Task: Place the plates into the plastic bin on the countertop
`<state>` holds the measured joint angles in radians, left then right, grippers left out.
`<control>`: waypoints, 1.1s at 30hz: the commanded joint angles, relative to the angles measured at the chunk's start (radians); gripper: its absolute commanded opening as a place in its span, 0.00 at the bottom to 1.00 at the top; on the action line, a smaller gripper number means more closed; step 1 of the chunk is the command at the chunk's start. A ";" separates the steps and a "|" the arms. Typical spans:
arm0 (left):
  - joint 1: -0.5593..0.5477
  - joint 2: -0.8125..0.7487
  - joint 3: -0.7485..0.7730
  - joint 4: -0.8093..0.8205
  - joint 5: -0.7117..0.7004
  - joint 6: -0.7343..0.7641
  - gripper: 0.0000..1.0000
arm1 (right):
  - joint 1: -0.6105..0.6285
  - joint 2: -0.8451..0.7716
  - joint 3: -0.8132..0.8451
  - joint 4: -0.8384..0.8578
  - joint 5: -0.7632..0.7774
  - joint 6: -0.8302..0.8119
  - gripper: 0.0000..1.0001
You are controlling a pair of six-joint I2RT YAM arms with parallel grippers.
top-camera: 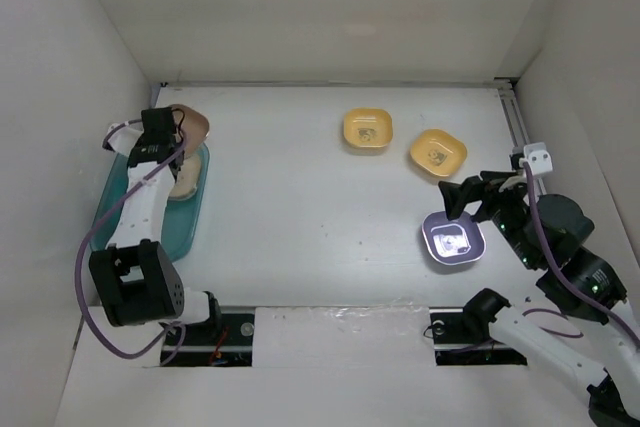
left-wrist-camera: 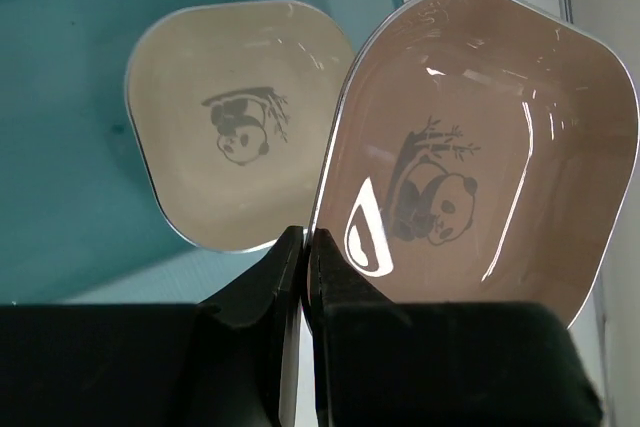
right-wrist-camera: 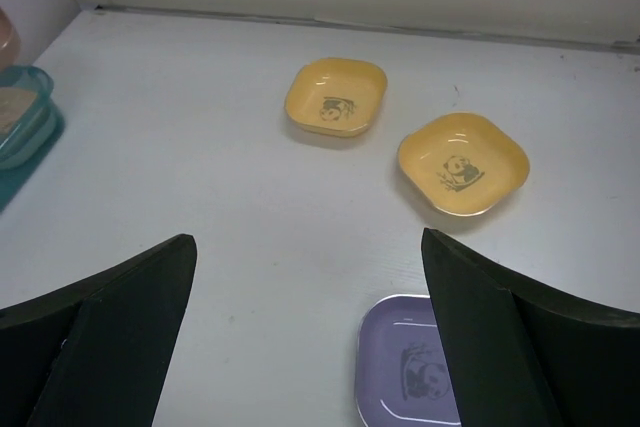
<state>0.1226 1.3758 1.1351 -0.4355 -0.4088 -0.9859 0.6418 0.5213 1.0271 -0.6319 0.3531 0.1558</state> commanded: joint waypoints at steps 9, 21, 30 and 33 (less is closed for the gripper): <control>0.071 0.016 -0.038 -0.034 -0.087 -0.315 0.00 | -0.005 0.020 -0.012 0.129 -0.115 -0.052 1.00; 0.071 -0.069 -0.074 -0.094 -0.116 -0.333 1.00 | -0.005 0.011 -0.012 0.120 -0.115 -0.061 1.00; -0.222 0.058 0.234 0.192 0.138 0.206 1.00 | -0.005 0.011 -0.021 0.129 -0.092 -0.052 1.00; -0.390 0.352 0.552 0.100 0.224 0.320 1.00 | -0.005 0.011 -0.021 0.118 -0.074 -0.052 1.00</control>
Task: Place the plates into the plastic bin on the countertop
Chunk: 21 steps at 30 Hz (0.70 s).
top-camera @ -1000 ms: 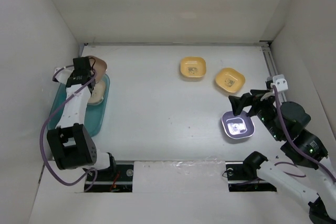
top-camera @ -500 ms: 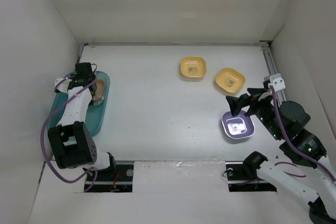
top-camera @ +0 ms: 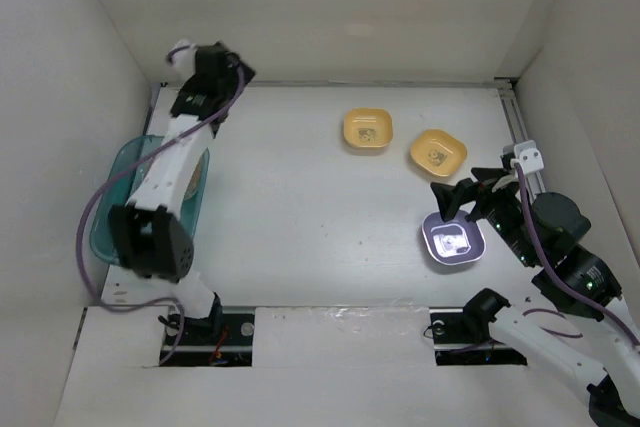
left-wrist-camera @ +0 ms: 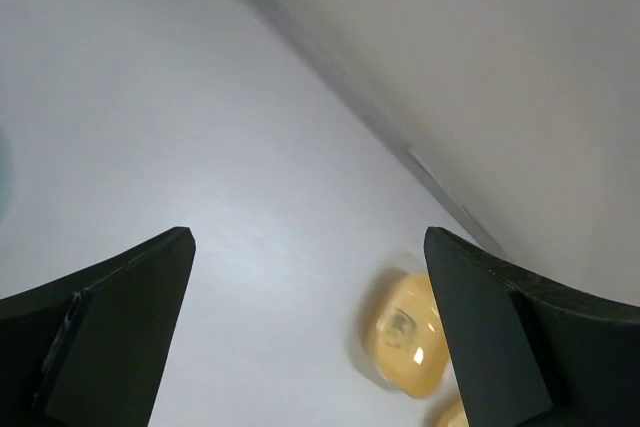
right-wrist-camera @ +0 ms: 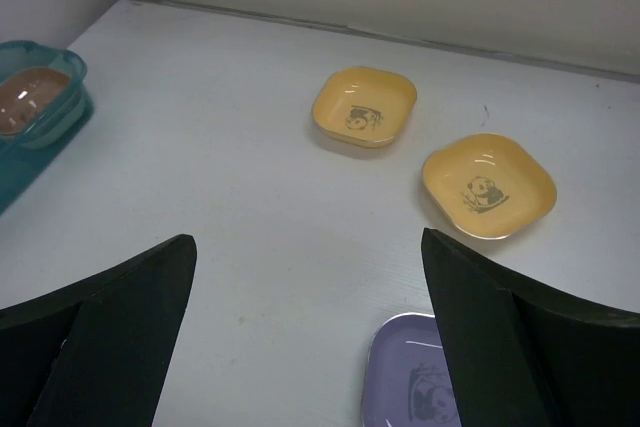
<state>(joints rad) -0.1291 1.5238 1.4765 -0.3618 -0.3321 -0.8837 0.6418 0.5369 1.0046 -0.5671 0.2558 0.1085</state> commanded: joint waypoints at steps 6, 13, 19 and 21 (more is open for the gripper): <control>-0.337 0.669 0.640 -0.060 0.271 0.417 1.00 | -0.005 -0.005 0.069 -0.033 0.074 0.019 1.00; -0.471 0.861 0.742 -0.003 0.219 0.445 1.00 | -0.005 -0.038 0.103 -0.085 0.092 0.019 1.00; -0.481 0.920 0.705 -0.003 0.099 0.373 0.95 | -0.005 -0.089 0.112 -0.116 0.103 0.019 1.00; -0.491 0.955 0.715 -0.025 0.074 0.364 0.86 | -0.005 -0.089 0.112 -0.116 0.103 0.010 1.00</control>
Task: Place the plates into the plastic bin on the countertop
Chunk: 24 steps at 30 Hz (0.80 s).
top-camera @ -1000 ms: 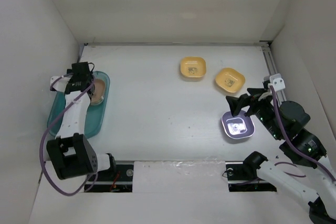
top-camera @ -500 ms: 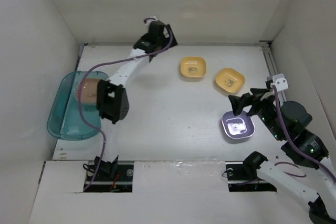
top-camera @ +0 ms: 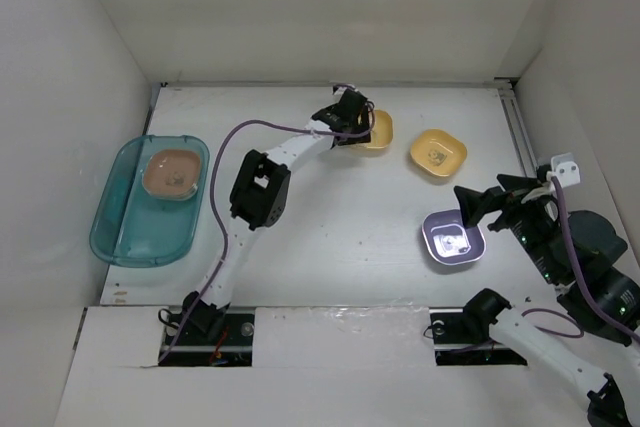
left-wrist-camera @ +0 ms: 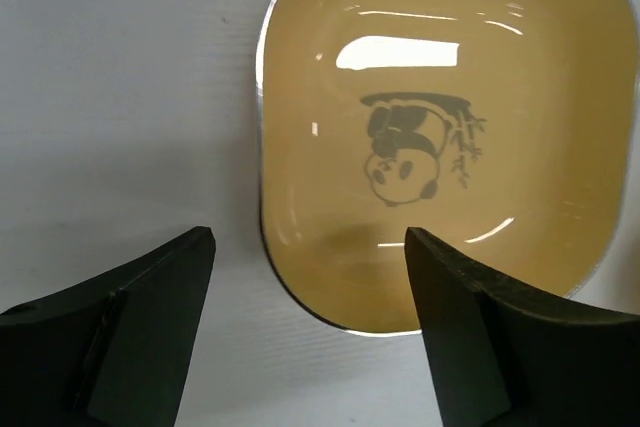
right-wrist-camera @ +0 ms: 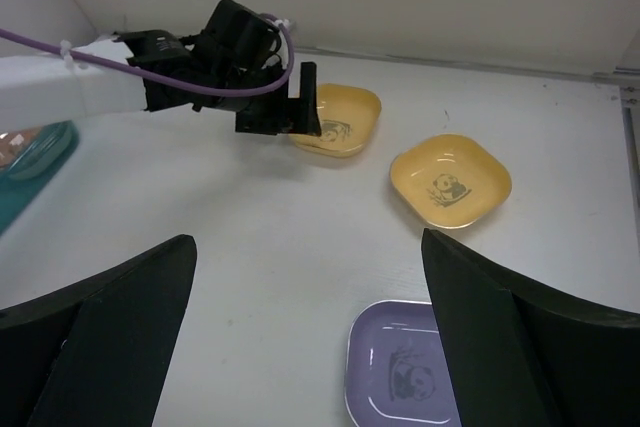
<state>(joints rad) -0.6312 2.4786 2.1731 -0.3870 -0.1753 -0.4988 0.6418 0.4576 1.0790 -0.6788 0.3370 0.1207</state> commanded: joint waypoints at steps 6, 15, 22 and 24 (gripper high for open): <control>0.011 0.030 0.008 -0.046 -0.115 -0.055 0.10 | -0.005 -0.010 0.029 0.005 0.022 -0.003 1.00; 0.082 -0.358 -0.313 -0.061 -0.270 -0.176 0.00 | -0.005 0.000 0.009 0.034 0.013 -0.012 1.00; 0.296 -0.967 -0.826 -0.075 -0.354 -0.434 0.00 | -0.005 0.018 -0.036 0.082 -0.030 -0.012 1.00; 0.403 -1.105 -0.944 -0.125 -0.398 -0.558 0.00 | -0.005 0.029 -0.045 0.110 -0.044 -0.012 1.00</control>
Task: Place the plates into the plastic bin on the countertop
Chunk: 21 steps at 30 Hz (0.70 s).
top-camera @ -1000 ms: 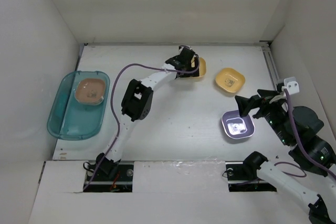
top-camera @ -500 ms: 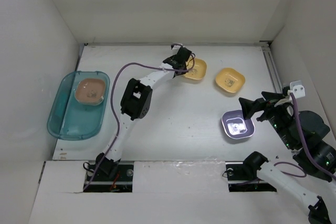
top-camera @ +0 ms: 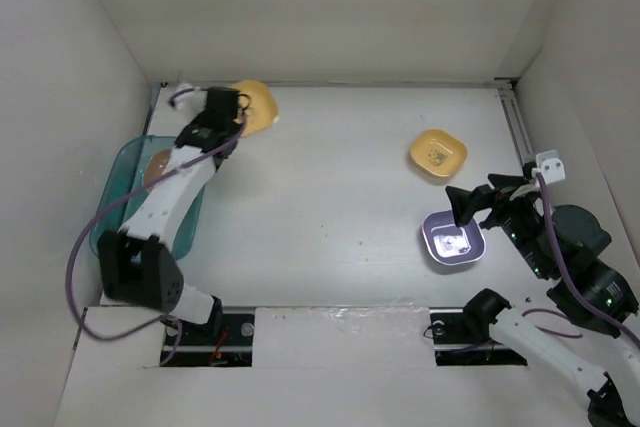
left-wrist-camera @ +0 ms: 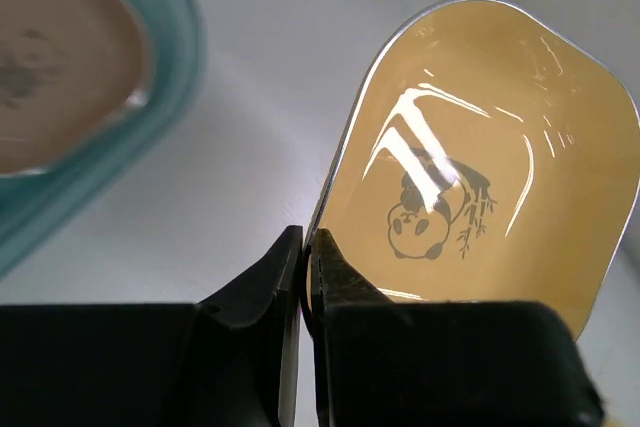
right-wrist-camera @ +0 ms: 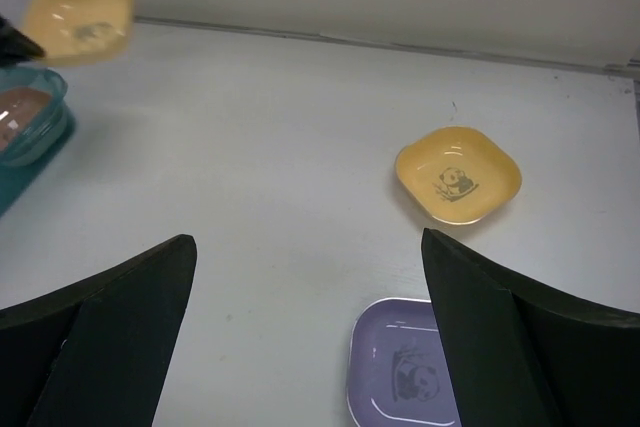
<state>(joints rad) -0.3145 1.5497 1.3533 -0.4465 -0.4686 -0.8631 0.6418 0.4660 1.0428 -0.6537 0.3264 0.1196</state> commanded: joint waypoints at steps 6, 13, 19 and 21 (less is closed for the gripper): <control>0.403 -0.416 -0.396 0.005 -0.002 -0.324 0.00 | -0.005 0.020 -0.018 0.106 -0.087 -0.011 1.00; 0.450 -0.405 -0.424 -0.009 -0.097 -0.488 0.00 | -0.005 0.011 -0.018 0.124 -0.154 -0.031 1.00; 0.485 -0.274 -0.359 0.002 -0.106 -0.511 0.00 | -0.005 0.000 -0.027 0.115 -0.179 -0.031 1.00; 0.485 -0.254 -0.359 0.002 -0.116 -0.534 0.00 | -0.005 -0.009 -0.027 0.106 -0.179 -0.040 1.00</control>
<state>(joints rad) 0.1600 1.2850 0.9493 -0.4503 -0.5137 -1.3071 0.6415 0.4702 1.0183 -0.5945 0.1703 0.0998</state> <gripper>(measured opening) 0.024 0.999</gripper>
